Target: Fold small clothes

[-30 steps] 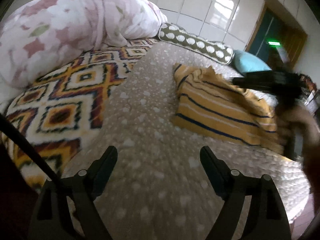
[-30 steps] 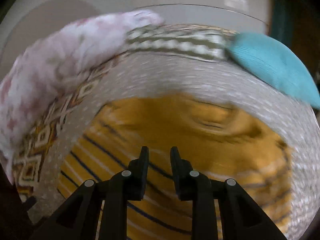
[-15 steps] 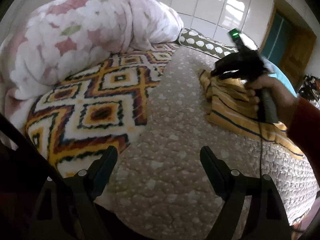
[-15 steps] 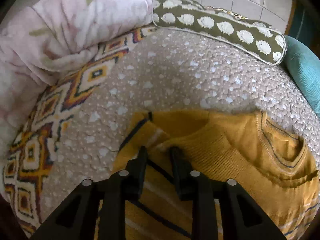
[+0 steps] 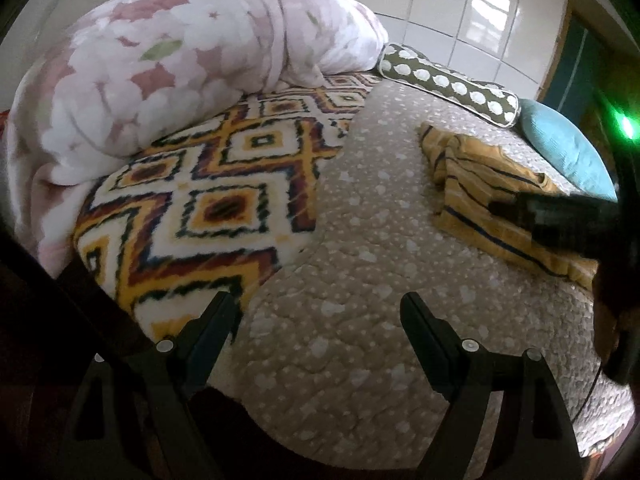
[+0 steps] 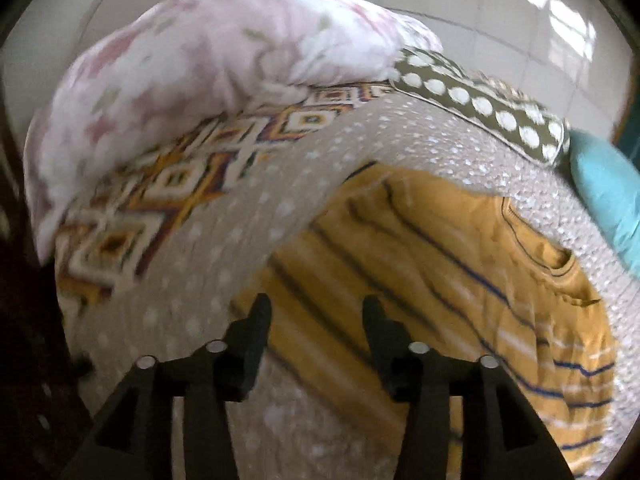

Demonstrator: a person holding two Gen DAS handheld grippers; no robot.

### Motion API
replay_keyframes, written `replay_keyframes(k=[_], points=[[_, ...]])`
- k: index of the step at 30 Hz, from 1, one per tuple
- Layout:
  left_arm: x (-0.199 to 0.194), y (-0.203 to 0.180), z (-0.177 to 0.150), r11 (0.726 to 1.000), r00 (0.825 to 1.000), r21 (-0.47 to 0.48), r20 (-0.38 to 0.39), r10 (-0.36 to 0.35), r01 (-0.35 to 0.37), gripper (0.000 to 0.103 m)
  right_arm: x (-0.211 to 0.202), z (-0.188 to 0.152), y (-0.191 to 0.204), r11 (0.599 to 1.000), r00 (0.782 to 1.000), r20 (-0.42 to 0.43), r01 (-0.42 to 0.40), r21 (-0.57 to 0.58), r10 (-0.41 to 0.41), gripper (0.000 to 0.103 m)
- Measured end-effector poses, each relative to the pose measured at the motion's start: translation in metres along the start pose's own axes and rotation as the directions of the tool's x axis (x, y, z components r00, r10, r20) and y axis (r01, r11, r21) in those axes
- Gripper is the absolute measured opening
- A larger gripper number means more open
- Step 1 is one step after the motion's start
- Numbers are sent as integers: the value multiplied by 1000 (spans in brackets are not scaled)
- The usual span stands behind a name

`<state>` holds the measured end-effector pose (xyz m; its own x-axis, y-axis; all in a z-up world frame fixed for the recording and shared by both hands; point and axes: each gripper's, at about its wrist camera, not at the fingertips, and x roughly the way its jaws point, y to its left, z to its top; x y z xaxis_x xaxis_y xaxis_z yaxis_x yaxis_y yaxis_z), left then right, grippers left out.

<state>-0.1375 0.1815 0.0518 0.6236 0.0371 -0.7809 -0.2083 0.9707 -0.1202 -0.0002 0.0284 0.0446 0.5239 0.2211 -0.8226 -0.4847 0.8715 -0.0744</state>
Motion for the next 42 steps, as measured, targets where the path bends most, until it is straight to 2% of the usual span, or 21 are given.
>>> replay_keyframes(k=[4, 8, 13, 25, 31, 34, 36, 40, 42], points=[[-7, 1, -1, 1000, 1000, -5, 6, 7, -7, 83, 11, -18, 24, 996, 999, -28, 28, -79, -31, 56], [-13, 0, -3, 1000, 1000, 3, 15, 10, -10, 83, 23, -25, 44, 980, 994, -12, 109, -165, -113, 58], [-15, 1, -3, 1000, 1000, 4, 16, 8, -9, 83, 37, -33, 59, 947, 974, 13, 223, -231, -226, 58], [-7, 7, -4, 1000, 1000, -16, -8, 3, -3, 83, 42, -41, 69, 912, 943, 79, 332, -240, -322, 62], [-1, 14, -5, 1000, 1000, -31, -24, 5, -6, 83, 40, -41, 67, 918, 945, 68, 328, -224, -321, 64], [0, 17, -6, 999, 1000, -37, -27, 8, -9, 83, 27, -39, 58, 956, 970, 44, 242, -167, -239, 64], [1, 20, -6, 999, 1000, -42, -27, 8, -9, 83, 10, -37, 47, 981, 985, 62, 169, -97, -164, 65], [2, 19, -3, 998, 1000, -57, -21, -15, 13, 83, -14, -30, 17, 988, 981, 121, 152, 7, -151, 64], [3, 16, 1, 998, 999, -51, -18, -30, 29, 83, -17, -27, -9, 983, 979, 120, 153, 96, -164, 48]])
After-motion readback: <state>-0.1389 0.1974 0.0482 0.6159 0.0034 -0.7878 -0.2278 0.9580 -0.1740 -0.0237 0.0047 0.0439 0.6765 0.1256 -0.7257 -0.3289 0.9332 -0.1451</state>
